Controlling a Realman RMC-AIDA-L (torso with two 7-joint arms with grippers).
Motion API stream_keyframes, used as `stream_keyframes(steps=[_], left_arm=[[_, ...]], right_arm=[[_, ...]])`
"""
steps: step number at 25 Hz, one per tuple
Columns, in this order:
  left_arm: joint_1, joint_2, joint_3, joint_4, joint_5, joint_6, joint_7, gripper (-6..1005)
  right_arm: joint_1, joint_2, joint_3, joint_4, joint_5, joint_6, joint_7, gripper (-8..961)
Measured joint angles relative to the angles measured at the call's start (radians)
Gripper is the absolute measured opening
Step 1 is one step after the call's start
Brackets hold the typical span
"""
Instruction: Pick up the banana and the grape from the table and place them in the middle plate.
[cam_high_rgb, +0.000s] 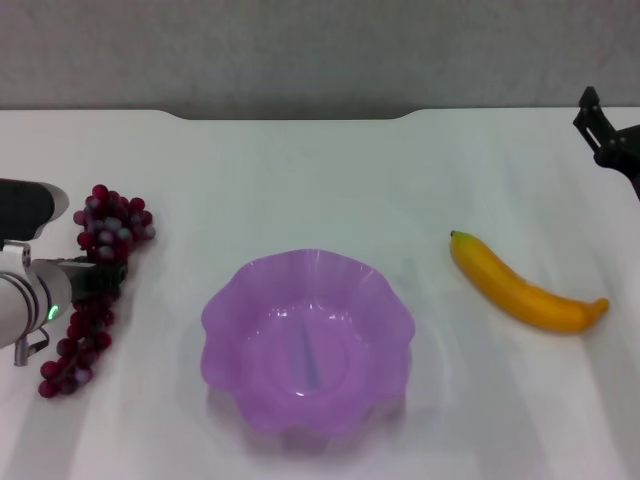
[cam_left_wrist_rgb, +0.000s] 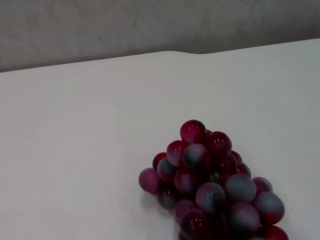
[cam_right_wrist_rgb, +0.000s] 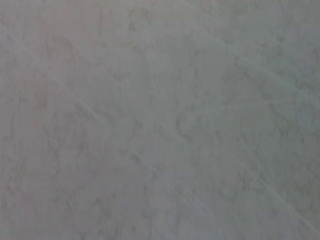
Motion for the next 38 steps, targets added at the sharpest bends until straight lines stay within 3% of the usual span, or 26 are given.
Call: stream_keyframes(steps=[10,31,38], left_arm=[[-0.001,-0.001,0.006,0.0,0.004,0.004,0.001,415],[0.009,-0.002,0.041,0.035,0.002,0.018,0.0,372],[0.057,-0.005,0.072,0.11,0.0,0.042,-0.006,361]], right_arm=[[-0.001,0.0,-0.003,0.0,-0.001,-0.014,-0.003,859],[0.0,0.0,-0.003,0.003,-0.012,-0.015,-0.006,854],[0.0,0.0,-0.003,0.008,-0.012,-0.015,-0.006,853]])
